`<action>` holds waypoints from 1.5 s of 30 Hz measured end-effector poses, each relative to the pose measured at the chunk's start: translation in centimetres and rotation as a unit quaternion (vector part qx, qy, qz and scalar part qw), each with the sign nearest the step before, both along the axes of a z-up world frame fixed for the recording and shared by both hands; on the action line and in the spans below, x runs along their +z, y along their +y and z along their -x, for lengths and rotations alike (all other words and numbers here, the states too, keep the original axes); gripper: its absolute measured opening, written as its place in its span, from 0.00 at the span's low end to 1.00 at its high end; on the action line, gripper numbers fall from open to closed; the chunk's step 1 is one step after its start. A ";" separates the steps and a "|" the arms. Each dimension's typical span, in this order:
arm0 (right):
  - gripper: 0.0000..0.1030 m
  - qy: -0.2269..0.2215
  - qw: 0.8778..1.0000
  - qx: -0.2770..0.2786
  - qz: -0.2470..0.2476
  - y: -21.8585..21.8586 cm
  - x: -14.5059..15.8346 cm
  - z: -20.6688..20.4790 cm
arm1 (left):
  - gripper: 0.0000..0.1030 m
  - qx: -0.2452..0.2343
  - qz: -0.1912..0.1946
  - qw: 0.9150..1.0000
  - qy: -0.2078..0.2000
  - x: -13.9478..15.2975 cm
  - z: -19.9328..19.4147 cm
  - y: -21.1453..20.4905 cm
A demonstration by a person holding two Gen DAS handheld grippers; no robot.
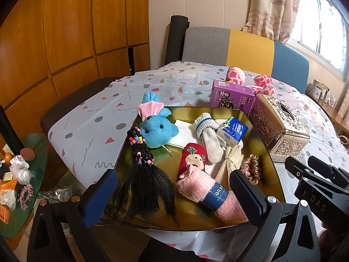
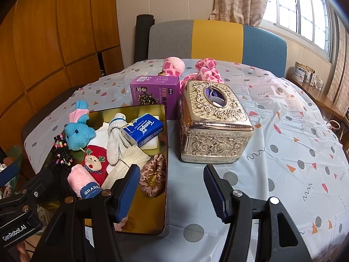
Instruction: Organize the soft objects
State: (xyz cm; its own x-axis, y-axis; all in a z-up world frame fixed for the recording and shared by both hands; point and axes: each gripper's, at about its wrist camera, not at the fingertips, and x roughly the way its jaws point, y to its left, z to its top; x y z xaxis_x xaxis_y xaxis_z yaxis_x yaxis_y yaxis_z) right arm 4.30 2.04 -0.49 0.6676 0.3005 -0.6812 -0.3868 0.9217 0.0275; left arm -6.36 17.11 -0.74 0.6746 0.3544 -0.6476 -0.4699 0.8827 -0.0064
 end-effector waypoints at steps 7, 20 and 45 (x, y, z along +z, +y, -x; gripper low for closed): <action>0.59 -0.001 1.000 0.000 0.000 0.0 0.0 0.0 | 1.00 0.000 -0.001 1.000 0.001 0.0 0.0 -0.1; 0.59 0.001 1.000 0.000 -0.001 -0.1 0.0 0.0 | 1.00 -0.003 0.002 1.000 0.005 -0.1 -0.2 -0.3; 0.59 0.008 1.000 -0.008 -0.002 -0.5 -0.5 -0.3 | 0.99 -0.013 0.017 1.000 0.012 -0.8 -0.4 0.0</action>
